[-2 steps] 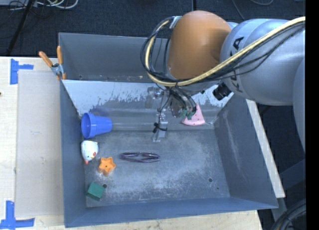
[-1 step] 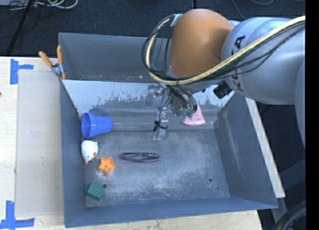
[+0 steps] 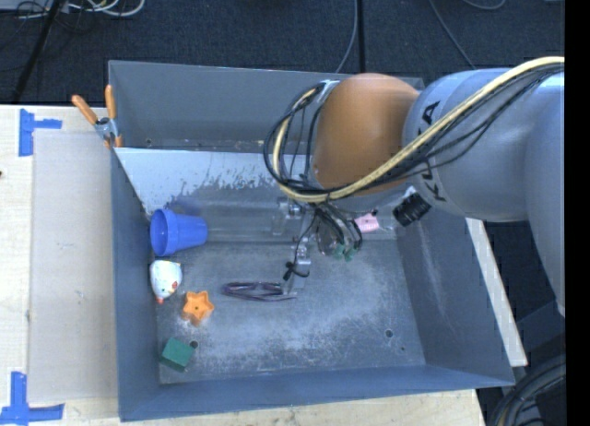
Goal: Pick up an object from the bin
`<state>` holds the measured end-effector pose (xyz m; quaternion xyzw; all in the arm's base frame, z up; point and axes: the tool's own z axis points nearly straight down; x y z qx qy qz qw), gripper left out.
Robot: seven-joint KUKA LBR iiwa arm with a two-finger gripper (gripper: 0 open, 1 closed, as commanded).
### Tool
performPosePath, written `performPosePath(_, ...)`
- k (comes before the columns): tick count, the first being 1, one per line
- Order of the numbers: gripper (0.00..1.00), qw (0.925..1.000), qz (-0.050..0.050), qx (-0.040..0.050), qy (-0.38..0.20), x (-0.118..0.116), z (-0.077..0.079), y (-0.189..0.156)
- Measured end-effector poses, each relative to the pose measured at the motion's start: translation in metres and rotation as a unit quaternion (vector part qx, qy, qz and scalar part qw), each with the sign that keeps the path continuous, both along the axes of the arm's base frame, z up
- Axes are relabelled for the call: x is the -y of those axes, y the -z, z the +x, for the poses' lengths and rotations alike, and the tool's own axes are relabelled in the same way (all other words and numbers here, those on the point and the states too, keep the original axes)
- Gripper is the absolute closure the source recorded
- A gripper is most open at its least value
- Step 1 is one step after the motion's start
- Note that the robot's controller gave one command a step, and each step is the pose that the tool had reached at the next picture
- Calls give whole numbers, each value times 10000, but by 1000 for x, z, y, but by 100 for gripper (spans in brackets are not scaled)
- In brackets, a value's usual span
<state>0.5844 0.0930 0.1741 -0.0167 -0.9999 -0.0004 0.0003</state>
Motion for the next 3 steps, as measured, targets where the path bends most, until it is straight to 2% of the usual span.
performPosePath(1,0,9991,-4,-32,-429,14,-18,35)
performPosePath(2,100,9869,6,-11,-1614,-3,-33,104)
performPosePath(3,100,9871,7,-11,-1601,-2,-32,104)
